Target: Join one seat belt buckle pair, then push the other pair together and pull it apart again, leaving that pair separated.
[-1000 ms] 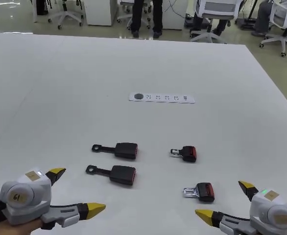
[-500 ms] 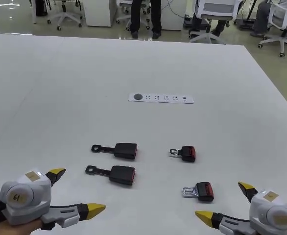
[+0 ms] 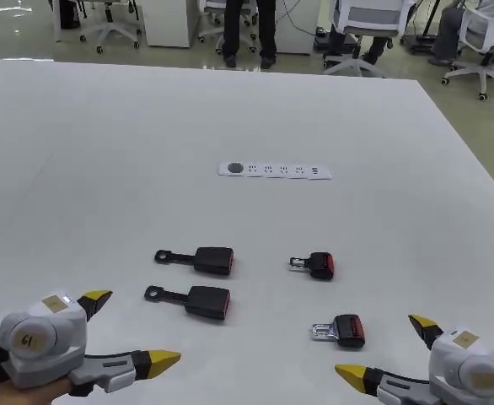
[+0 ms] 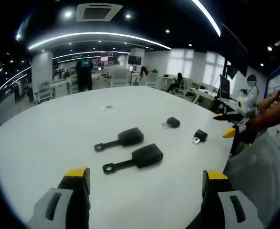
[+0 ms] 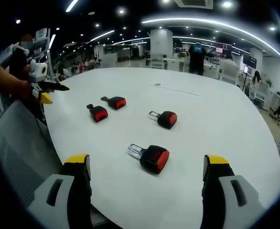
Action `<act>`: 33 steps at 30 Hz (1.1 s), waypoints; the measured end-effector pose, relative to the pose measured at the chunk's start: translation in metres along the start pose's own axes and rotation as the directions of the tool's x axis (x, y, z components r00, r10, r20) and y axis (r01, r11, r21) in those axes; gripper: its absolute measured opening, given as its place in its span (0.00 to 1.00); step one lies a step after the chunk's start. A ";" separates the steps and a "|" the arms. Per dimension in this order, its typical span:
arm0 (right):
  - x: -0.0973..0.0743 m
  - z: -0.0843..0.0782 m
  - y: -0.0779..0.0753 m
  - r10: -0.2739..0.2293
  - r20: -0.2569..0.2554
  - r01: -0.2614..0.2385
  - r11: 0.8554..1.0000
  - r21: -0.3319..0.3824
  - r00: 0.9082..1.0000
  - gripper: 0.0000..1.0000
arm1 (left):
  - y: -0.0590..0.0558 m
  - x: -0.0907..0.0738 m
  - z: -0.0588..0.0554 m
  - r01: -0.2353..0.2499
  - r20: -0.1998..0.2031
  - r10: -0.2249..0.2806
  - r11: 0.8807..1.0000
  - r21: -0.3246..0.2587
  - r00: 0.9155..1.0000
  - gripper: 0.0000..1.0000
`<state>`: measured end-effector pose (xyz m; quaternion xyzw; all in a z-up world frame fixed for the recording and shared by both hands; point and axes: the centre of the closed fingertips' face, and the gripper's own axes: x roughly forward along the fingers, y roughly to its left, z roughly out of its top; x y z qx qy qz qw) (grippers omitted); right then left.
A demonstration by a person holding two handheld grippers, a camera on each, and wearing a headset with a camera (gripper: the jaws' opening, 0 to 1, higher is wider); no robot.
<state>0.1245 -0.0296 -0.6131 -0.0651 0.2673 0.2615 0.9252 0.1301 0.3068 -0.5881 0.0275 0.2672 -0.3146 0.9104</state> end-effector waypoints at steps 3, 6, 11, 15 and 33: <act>-0.001 -0.001 -0.001 0.000 -0.003 0.000 1.000 0.000 1.000 0.99 | -0.001 0.000 0.000 0.001 -0.001 -0.001 1.000 0.000 1.000 1.00; -0.001 -0.001 -0.001 0.002 -0.003 -0.002 1.000 -0.002 1.000 0.99 | -0.001 0.000 -0.001 0.002 -0.004 -0.002 1.000 0.004 1.000 1.00; -0.001 0.002 -0.002 0.006 -0.002 -0.006 1.000 -0.007 1.000 0.99 | -0.001 0.000 0.000 0.006 -0.006 -0.005 1.000 0.008 1.000 1.00; 0.000 0.004 -0.002 0.011 -0.002 -0.011 1.000 -0.011 1.000 0.99 | 0.000 0.001 0.002 0.009 -0.006 -0.009 1.000 0.013 1.000 1.00; 0.006 0.003 0.000 0.029 -0.020 -0.030 0.999 -0.021 0.999 0.98 | 0.003 0.006 0.001 0.028 -0.030 -0.026 0.999 0.038 0.999 1.00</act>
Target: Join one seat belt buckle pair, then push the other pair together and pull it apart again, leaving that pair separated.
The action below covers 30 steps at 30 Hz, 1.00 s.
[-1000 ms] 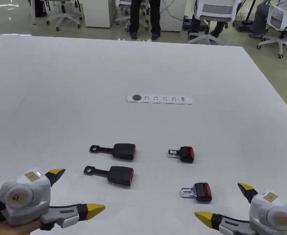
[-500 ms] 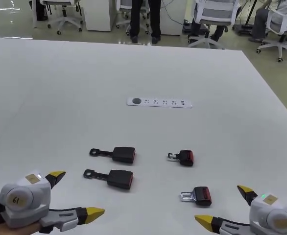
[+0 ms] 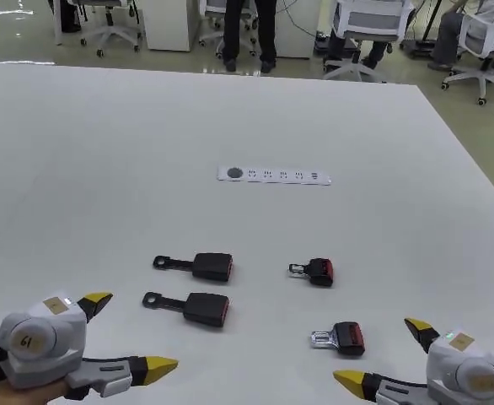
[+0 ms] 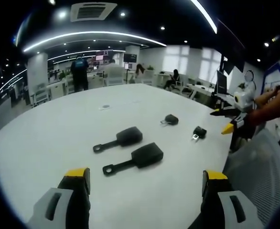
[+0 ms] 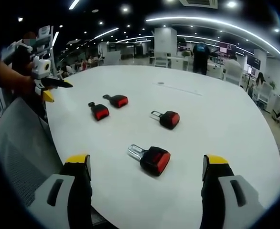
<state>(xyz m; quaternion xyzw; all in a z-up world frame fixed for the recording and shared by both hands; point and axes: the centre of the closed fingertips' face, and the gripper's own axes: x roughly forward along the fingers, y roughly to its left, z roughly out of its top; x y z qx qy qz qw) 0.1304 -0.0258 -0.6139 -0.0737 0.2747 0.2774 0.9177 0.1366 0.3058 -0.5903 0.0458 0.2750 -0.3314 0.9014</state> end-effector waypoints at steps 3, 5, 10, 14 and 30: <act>0.001 -0.001 0.002 0.007 -0.005 -0.007 1.000 -0.012 1.000 0.98 | 0.001 0.001 -0.001 0.006 -0.003 -0.006 1.000 0.002 1.000 1.00; 0.001 -0.003 0.002 0.015 -0.012 -0.015 1.000 -0.006 1.000 0.98 | 0.000 0.004 0.000 0.011 -0.010 -0.011 1.000 0.010 1.000 1.00; 0.003 -0.006 0.003 0.037 -0.029 -0.038 0.999 -0.019 0.999 0.98 | -0.002 0.008 -0.001 0.030 -0.029 -0.029 0.999 0.030 0.999 1.00; 0.006 -0.008 0.001 0.052 -0.041 -0.053 0.998 -0.026 0.998 0.97 | -0.003 0.011 0.001 0.040 -0.035 -0.039 0.999 0.031 0.999 1.00; 0.030 -0.012 -0.008 0.104 -0.084 -0.109 0.993 -0.046 0.991 0.97 | 0.006 0.032 -0.006 0.103 -0.085 -0.098 0.993 0.059 0.992 1.00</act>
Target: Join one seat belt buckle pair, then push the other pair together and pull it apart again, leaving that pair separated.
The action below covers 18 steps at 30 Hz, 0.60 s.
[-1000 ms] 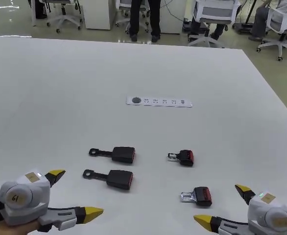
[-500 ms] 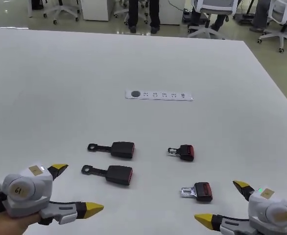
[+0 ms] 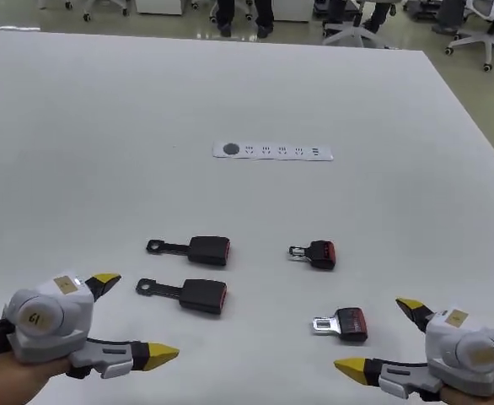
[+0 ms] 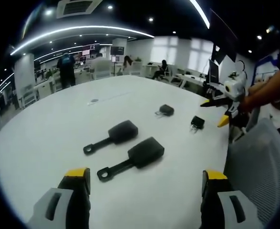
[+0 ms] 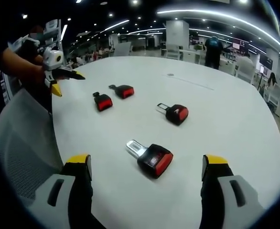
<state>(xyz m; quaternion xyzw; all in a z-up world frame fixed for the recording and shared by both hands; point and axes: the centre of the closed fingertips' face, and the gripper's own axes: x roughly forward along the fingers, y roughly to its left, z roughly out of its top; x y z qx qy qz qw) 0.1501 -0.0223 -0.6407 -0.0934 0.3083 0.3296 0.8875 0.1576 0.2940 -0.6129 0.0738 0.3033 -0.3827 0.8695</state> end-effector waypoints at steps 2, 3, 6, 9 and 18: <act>0.004 -0.001 -0.002 0.008 -0.011 -0.008 1.000 -0.011 1.000 0.96 | 0.000 0.003 0.002 0.008 -0.008 -0.008 1.000 0.005 1.000 0.99; 0.005 -0.001 -0.003 0.011 -0.013 -0.011 1.000 -0.014 1.000 0.96 | 0.001 0.004 0.001 0.011 -0.008 -0.011 1.000 0.007 1.000 0.99; 0.009 -0.001 -0.006 0.018 -0.022 -0.018 1.000 -0.022 1.000 0.96 | 0.003 0.010 0.004 0.023 -0.010 -0.023 1.000 0.013 1.000 0.99; 0.012 0.001 -0.008 0.028 -0.033 -0.029 0.999 -0.036 0.999 0.95 | 0.005 0.014 0.004 0.035 -0.018 -0.035 0.999 0.021 0.999 0.99; 0.023 0.000 -0.011 0.084 -0.078 -0.090 0.993 -0.076 0.993 0.92 | 0.013 0.033 0.006 0.083 -0.049 -0.079 0.994 0.075 0.996 0.95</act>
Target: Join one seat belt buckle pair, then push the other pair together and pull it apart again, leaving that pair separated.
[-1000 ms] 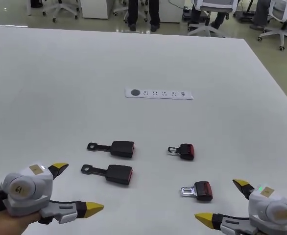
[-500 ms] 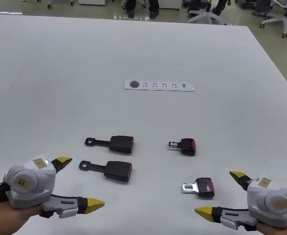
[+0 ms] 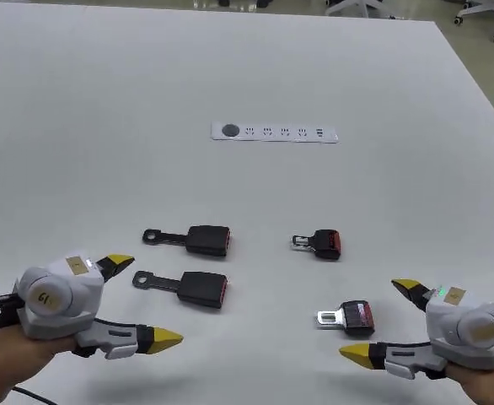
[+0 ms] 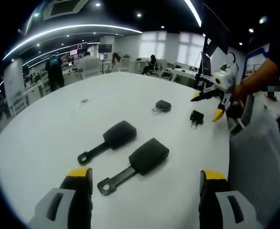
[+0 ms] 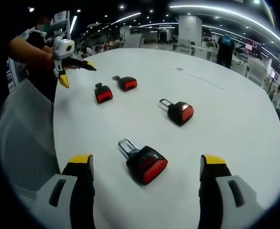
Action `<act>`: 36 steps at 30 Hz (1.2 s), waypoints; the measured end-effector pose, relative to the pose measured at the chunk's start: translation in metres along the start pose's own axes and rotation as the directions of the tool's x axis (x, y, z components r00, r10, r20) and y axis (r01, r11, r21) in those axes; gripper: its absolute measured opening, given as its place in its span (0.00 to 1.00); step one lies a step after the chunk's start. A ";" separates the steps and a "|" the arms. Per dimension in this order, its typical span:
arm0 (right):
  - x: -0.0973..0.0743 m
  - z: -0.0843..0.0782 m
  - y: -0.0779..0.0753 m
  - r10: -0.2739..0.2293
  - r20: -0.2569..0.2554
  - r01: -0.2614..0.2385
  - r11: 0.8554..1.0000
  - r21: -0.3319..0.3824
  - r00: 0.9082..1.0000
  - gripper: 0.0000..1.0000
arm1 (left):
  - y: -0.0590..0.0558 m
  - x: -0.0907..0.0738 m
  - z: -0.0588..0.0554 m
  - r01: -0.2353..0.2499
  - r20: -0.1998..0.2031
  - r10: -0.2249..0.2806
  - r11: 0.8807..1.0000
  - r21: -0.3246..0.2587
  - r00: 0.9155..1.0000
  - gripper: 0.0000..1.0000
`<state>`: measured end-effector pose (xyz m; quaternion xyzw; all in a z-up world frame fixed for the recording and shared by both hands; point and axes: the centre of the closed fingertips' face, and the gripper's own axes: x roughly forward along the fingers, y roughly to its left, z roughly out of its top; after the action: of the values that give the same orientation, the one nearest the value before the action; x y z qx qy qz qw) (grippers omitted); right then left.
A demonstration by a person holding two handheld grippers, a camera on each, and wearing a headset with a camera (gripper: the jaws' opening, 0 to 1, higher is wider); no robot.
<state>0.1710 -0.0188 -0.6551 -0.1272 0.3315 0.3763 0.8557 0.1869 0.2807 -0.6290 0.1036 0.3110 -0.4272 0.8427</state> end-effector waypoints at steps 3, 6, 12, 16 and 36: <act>0.005 -0.004 -0.005 0.015 -0.010 -0.015 1.000 -0.006 1.000 0.92 | -0.003 0.004 0.002 0.017 -0.012 -0.017 1.000 0.011 1.000 0.95; 0.008 -0.002 -0.001 0.027 -0.018 -0.027 0.999 -0.017 0.999 0.91 | -0.002 0.009 -0.001 0.037 -0.029 -0.036 0.999 0.028 0.999 0.94; 0.015 -0.006 0.002 0.079 -0.047 -0.080 0.996 -0.040 0.996 0.90 | 0.004 0.020 -0.002 0.068 -0.045 -0.065 0.996 0.061 0.997 0.91; 0.017 -0.011 0.007 0.120 -0.090 -0.126 0.990 -0.057 0.989 0.84 | 0.002 0.029 0.006 0.102 -0.039 -0.098 0.990 0.102 0.994 0.85; 0.032 -0.026 0.005 0.226 -0.156 -0.245 0.963 -0.116 0.962 0.72 | -0.009 0.062 0.002 0.242 -0.153 -0.214 0.951 0.194 0.965 0.76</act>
<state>0.1711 -0.0094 -0.6953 -0.1704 0.3782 0.4871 0.7686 0.2079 0.2334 -0.6640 0.1832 0.3281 -0.5446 0.7498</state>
